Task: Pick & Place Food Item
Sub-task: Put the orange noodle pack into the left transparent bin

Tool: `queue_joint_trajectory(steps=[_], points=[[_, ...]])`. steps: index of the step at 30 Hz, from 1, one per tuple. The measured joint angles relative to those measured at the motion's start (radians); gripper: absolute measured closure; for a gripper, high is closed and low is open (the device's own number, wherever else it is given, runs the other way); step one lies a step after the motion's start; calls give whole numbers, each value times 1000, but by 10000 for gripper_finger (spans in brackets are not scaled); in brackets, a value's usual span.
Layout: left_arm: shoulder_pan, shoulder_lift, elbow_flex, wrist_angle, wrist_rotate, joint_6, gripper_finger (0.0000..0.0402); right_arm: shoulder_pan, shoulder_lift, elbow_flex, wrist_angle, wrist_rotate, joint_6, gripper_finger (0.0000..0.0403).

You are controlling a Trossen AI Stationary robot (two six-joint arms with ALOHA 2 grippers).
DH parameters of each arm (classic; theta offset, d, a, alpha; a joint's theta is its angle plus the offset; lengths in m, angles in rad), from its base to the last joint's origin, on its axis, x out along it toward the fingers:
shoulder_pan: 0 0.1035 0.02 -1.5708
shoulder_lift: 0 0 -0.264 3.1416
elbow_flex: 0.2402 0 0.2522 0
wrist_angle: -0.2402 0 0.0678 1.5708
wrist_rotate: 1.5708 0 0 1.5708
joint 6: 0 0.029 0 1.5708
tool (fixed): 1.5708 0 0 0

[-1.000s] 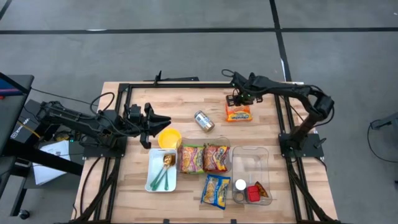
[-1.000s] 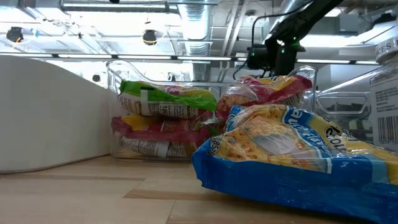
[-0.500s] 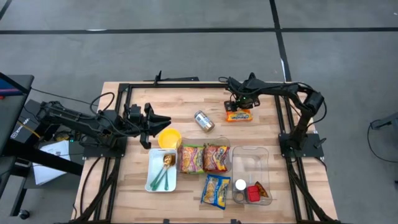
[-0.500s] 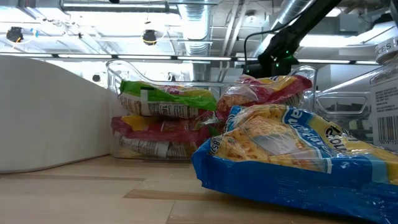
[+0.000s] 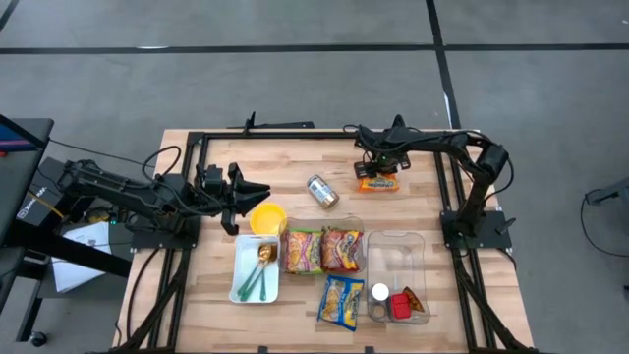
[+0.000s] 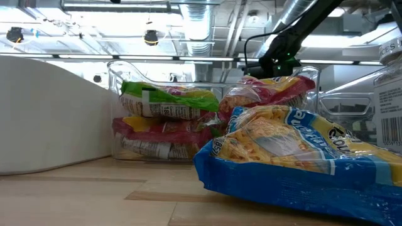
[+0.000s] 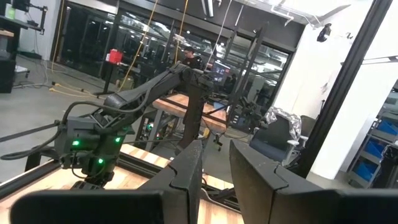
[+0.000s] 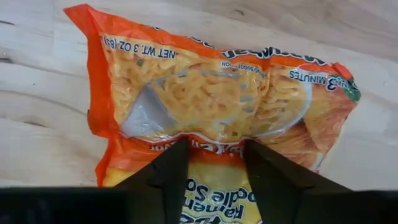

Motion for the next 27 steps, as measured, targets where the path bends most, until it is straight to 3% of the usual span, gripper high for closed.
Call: queue_joint_trajectory(steps=[11, 27], points=[[0, 0, 0, 0, 0, 0, 325, 26, 0, 0, 8, 7, 7, 326], [0, 0, 0, 0, 0, 1, 325, 61, -1, -1, 0, 14, 26, 336]])
